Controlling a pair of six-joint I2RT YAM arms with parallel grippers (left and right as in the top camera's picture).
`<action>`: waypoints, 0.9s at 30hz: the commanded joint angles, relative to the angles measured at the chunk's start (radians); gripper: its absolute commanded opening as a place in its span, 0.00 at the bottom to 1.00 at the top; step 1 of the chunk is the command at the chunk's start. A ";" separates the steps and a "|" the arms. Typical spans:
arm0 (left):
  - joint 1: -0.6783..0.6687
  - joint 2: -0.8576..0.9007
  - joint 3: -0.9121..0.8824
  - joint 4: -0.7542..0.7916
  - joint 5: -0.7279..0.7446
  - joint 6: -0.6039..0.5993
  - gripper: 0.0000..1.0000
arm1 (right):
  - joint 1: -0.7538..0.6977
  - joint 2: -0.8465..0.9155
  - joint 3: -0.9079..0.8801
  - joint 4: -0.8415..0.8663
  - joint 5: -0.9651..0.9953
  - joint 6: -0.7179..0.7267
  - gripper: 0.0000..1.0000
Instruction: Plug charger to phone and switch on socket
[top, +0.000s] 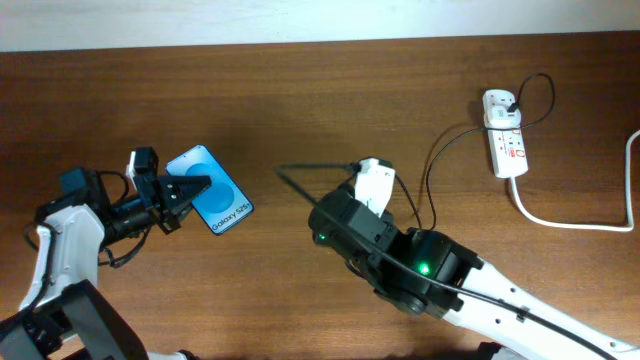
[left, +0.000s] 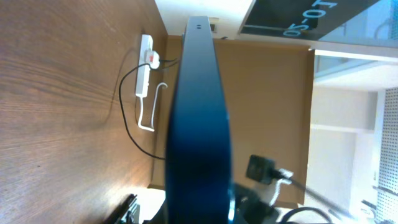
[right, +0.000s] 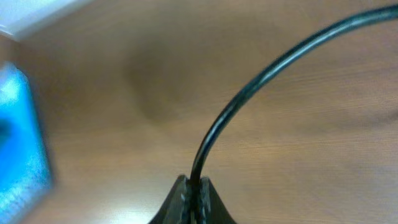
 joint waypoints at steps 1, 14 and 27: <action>0.008 0.002 0.012 0.002 0.011 -0.009 0.00 | 0.006 0.099 -0.024 -0.116 -0.123 -0.016 0.33; 0.008 0.002 0.012 -0.029 -0.057 -0.009 0.00 | -0.142 0.168 -0.008 -0.028 -0.335 -0.467 0.98; 0.008 0.002 0.012 -0.033 -0.278 0.003 0.00 | -0.195 0.175 -0.117 -0.228 -0.505 -0.729 0.08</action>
